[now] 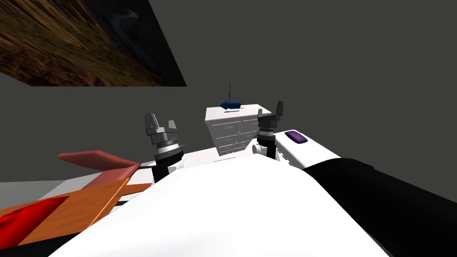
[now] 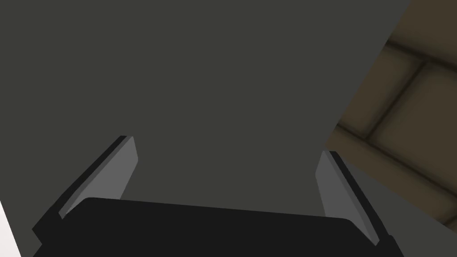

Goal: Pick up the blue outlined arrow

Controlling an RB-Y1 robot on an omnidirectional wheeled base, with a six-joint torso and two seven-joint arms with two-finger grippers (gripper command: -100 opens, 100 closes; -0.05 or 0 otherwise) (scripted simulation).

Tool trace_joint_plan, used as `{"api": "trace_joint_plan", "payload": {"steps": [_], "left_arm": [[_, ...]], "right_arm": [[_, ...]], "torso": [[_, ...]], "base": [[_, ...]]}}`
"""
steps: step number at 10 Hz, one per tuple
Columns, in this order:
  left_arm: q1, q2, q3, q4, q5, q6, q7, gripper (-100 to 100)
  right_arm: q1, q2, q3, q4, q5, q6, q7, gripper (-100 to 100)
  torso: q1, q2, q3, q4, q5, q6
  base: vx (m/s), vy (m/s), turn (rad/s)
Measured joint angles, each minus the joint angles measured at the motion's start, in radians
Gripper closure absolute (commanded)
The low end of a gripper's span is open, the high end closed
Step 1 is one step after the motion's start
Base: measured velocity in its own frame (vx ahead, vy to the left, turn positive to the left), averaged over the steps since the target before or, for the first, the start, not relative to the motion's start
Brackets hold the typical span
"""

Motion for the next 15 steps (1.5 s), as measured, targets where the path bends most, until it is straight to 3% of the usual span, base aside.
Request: {"api": "trace_joint_plan", "payload": {"steps": [5, 15], "left_arm": [[0.000, 0.000, 0.000, 0.000, 0.000, 0.000, 0.000, 0], [0.000, 0.000, 0.000, 0.000, 0.000, 0.000, 0.000, 0]], "right_arm": [[0.008, -0.134, -0.075, 0.051, 0.036, -0.054, -0.008, -100], [0.060, -0.407, -0.318, 0.238, 0.162, -0.233, -0.038, -100]], "torso": [[0.000, 0.000, 0.000, 0.000, 0.000, 0.000], [0.001, 0.000, 0.000, 0.000, 0.000, 0.000]], "base": [[0.001, 0.013, 0.075], [0.003, 0.015, 0.090]]}}
